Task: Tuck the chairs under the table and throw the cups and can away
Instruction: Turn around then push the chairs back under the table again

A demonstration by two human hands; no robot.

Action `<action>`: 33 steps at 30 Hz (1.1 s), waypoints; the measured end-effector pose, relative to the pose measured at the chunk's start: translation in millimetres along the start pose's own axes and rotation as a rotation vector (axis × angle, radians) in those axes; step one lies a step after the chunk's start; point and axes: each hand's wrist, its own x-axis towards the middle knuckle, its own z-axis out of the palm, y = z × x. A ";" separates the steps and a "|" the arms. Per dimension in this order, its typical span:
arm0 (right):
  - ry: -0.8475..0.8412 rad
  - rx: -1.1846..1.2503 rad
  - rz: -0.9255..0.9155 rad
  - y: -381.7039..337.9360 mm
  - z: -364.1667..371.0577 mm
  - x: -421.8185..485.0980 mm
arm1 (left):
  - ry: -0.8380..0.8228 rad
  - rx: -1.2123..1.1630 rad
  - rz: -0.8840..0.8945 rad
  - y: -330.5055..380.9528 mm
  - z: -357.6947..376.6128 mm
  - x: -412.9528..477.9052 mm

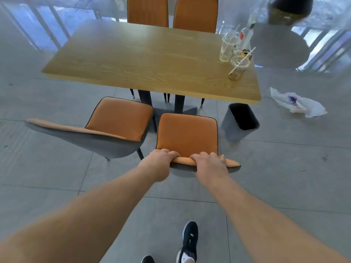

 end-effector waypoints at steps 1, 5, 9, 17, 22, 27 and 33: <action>0.004 0.007 0.000 0.6 -5.0 11.7 | -0.005 0.002 0.004 -1.9 -8.5 9.8; 0.033 0.010 -0.006 7.0 -21.3 54.2 | -0.006 -0.022 -0.005 -3.8 -33.2 39.9; -0.011 -0.093 0.017 35.4 -34.6 81.3 | -0.035 -0.041 0.012 -5.8 -50.3 56.9; -0.080 -0.138 -0.135 -13.8 -30.4 79.2 | -0.010 0.302 -0.280 -133.6 -99.7 18.3; 0.042 -0.216 -0.038 -83.2 -16.5 91.0 | 0.019 0.400 -0.282 -229.4 -111.5 -3.6; 0.053 -0.243 -0.050 -86.7 -11.0 94.8 | 0.170 0.494 -0.012 -269.4 -105.5 -7.1; 0.060 -0.106 -0.232 -144.4 -12.4 107.6 | 0.225 0.579 0.202 -253.4 -107.9 3.8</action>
